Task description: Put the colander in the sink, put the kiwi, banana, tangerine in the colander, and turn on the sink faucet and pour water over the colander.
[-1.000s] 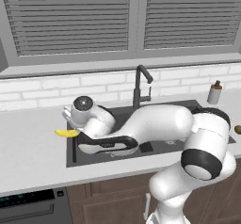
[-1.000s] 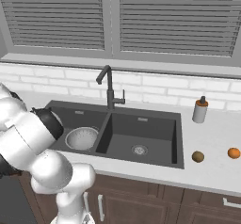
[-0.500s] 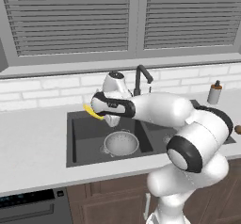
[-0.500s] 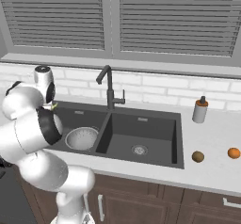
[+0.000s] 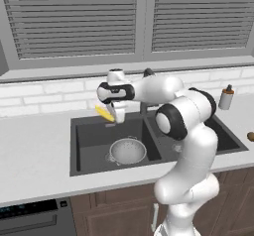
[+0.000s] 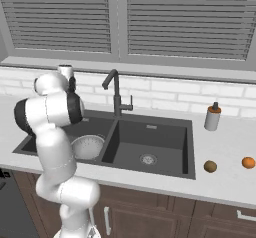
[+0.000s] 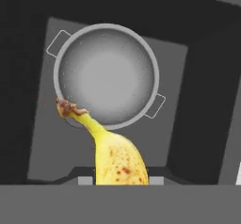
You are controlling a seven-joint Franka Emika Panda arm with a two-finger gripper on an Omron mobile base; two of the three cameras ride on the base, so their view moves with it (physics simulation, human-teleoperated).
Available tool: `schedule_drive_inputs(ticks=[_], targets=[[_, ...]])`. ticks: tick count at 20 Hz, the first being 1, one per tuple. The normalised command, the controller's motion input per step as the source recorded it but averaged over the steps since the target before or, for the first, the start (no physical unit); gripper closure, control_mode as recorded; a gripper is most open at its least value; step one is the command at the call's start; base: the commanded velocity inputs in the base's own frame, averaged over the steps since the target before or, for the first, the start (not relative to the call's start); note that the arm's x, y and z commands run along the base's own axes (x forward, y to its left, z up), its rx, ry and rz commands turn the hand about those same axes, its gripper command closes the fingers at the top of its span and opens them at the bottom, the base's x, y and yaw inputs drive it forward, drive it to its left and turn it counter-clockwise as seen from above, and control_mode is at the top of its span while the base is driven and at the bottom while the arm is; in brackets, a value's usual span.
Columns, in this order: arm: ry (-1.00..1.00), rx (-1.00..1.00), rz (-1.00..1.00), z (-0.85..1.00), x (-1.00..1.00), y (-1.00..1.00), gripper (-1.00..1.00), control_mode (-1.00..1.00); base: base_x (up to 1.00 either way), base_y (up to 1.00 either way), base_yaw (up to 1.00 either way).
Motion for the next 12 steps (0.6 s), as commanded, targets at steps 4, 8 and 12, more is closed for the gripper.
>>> schedule_drive_inputs(ticks=[4, 8, 12], targets=[[0.27, -0.23, -0.33, -0.52, 0.25, -0.09, 1.00, -1.00, 0.00, 0.00, 0.00], [0.18, -0.12, -0.28, -0.72, 0.01, -0.36, 1.00, -1.00, 0.00, 0.00, 0.00], [0.09, -0.11, -0.19, -0.79, 0.01, -0.24, 1.00, -1.00, 0.00, 0.00, 0.00]])
